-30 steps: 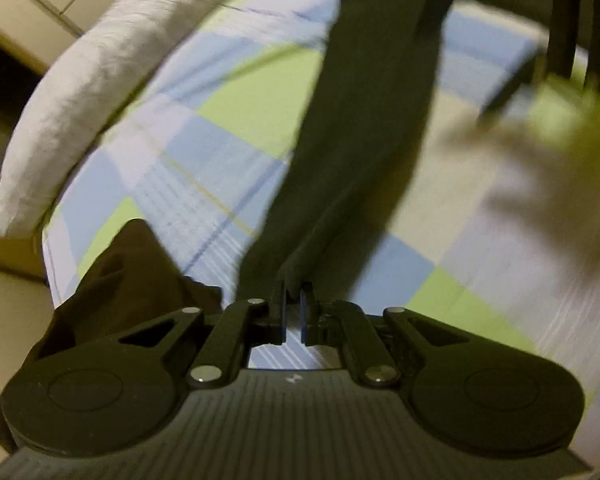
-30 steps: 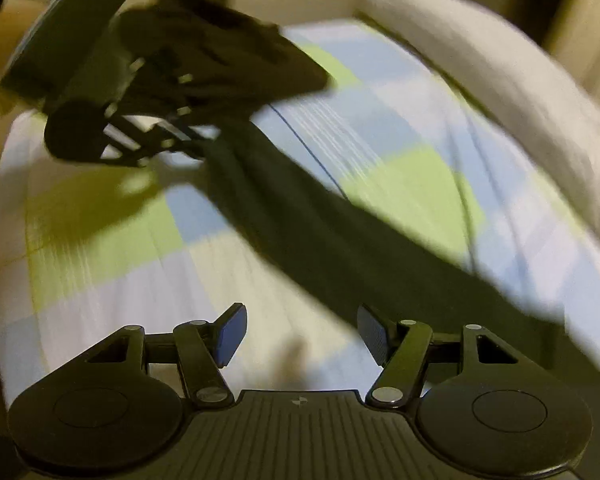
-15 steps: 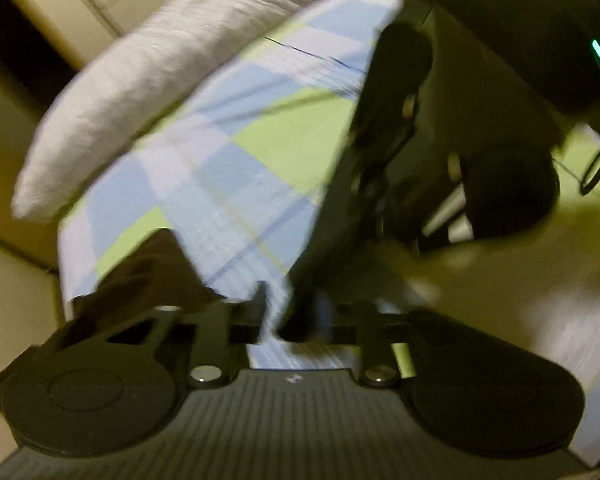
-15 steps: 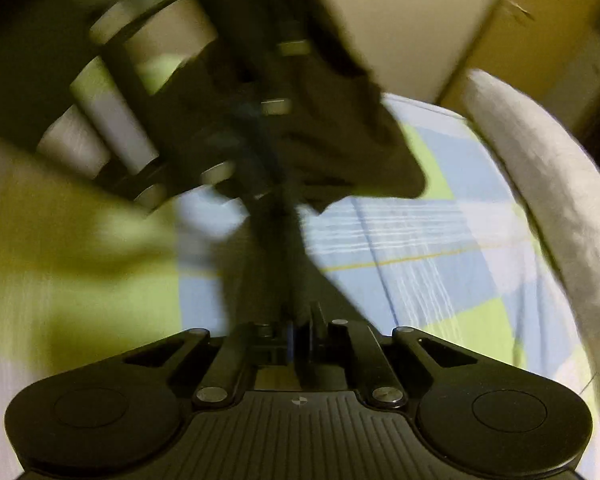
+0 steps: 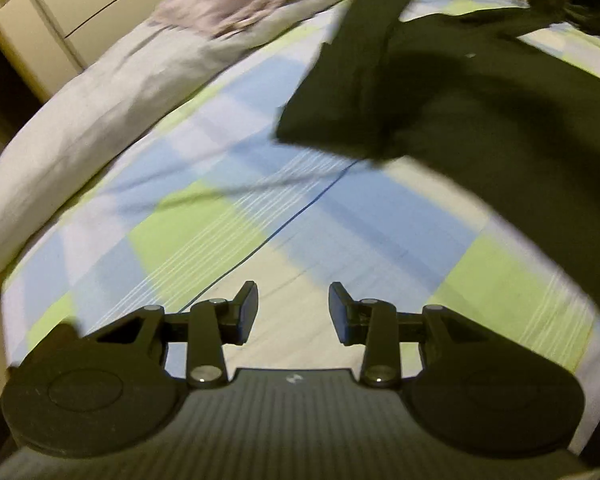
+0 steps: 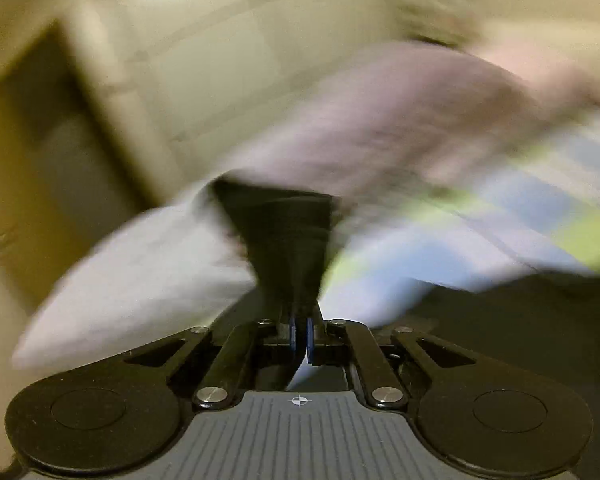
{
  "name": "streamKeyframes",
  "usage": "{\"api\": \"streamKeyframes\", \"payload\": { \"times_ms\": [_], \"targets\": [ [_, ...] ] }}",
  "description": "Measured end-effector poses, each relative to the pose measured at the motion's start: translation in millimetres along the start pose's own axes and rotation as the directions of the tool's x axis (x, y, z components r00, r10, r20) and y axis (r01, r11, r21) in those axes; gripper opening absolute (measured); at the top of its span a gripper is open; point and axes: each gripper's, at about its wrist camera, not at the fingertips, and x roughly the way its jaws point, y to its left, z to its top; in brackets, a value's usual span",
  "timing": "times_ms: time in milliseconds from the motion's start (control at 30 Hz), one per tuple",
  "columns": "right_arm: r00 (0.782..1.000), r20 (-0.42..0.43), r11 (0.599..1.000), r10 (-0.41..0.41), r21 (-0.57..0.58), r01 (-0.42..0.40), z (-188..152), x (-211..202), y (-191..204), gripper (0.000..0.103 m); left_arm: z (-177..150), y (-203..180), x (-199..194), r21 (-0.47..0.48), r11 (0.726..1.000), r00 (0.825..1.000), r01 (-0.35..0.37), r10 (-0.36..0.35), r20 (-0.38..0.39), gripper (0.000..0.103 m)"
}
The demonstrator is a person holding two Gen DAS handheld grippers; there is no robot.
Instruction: Fold clothes
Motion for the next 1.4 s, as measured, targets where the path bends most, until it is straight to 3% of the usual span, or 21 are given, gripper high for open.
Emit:
{"api": "streamKeyframes", "payload": {
  "times_ms": [100, 200, 333, 433, 533, 633, 733, 800, 833, 867, 1033, 1167, 1267, 1333, 1400],
  "targets": [
    [0.99, -0.133, 0.994, -0.057, 0.087, 0.069, -11.4, 37.1, -90.9, 0.004, 34.2, -40.4, 14.7, 0.004, 1.0, 1.0, 0.018, -0.018, -0.017, 0.034],
    [0.975, -0.219, 0.985, -0.016, 0.167, 0.054, -22.8, 58.7, -142.6, 0.004, 64.2, -78.3, 28.2, -0.008, 0.999, 0.998, 0.033, -0.033, -0.051, 0.034],
    [0.958, -0.247, 0.968, 0.142, 0.236, -0.083, -5.1, 60.7, -167.8, 0.004, 99.4, -121.6, 42.2, -0.007, 0.999, 0.994, 0.041, -0.041, -0.102, 0.034],
    [0.943, -0.192, 0.941, 0.272, 0.257, -0.219, 16.9, 41.7, -168.1, 0.004, 125.0, -144.2, 49.2, -0.018, 0.999, 0.992, 0.038, -0.04, -0.116, 0.035],
    [0.93, -0.176, 0.932, 0.323, 0.231, -0.28, 22.7, 35.7, -180.4, 0.004, 145.9, -160.0, 54.9, -0.017, 0.999, 0.992, 0.047, -0.049, -0.119, 0.036],
    [0.929, -0.27, 0.945, 0.252, 0.277, -0.176, 6.1, 59.7, -215.4, 0.004, 159.8, -172.6, 61.8, 0.021, 0.997, 0.99, 0.068, -0.065, -0.122, 0.038],
    [0.915, -0.347, 0.92, 0.207, 0.386, -0.061, -8.0, 75.8, -249.6, 0.005, 169.9, -178.5, 72.7, 0.065, 0.994, 0.988, 0.091, -0.082, -0.132, 0.038],
    [0.912, -0.364, 0.918, 0.189, 0.394, -0.033, -8.8, 72.6, -260.2, 0.017, 176.3, -179.7, 79.0, 0.082, 0.991, 0.987, 0.101, -0.089, -0.136, 0.038],
    [0.912, -0.37, 0.917, 0.179, 0.398, -0.019, -9.0, 70.5, -265.3, 0.037, 179.8, -180.0, 82.0, 0.09, 0.991, 0.986, 0.104, -0.091, -0.137, 0.038],
    [0.916, -0.365, 0.916, 0.17, 0.4, -0.01, -6.7, 65.3, -270.1, 0.042, 184.0, -180.1, 84.6, 0.095, 0.99, 0.986, 0.108, -0.095, -0.136, 0.038],
    [0.95, -0.291, 0.912, 0.115, 0.409, 0.015, 19.1, 21.6, -297.3, 0.042, 209.4, -182.8, 100.6, 0.144, 0.981, 0.987, 0.13, -0.113, -0.117, 0.041],
    [0.978, -0.199, 0.917, -0.056, 0.376, 0.129, 48.5, -19.8, -346.7, 0.043, 234.0, -189.1, 116.7, 0.181, 0.972, 0.986, 0.149, -0.132, -0.103, 0.043],
    [0.96, -0.165, 0.877, -0.226, 0.395, 0.274, 65.3, -33.8, -404.2, 0.043, 252.6, -199.3, 130.1, 0.211, 0.963, 0.983, 0.169, -0.15, -0.104, 0.043],
    [0.931, -0.146, 0.823, -0.334, 0.436, 0.364, 74.6, -38.6, -439.3, 0.044, 263.2, -208.6, 138.8, 0.237, 0.954, 0.981, 0.184, -0.161, -0.111, 0.044],
    [0.911, -0.119, 0.769, -0.396, 0.499, 0.399, 82.9, -38.3, -468.2, 0.044, 270.2, -218.9, 145.6, 0.262, 0.946, 0.979, 0.193, -0.167, -0.117, 0.046]
  ]
}}
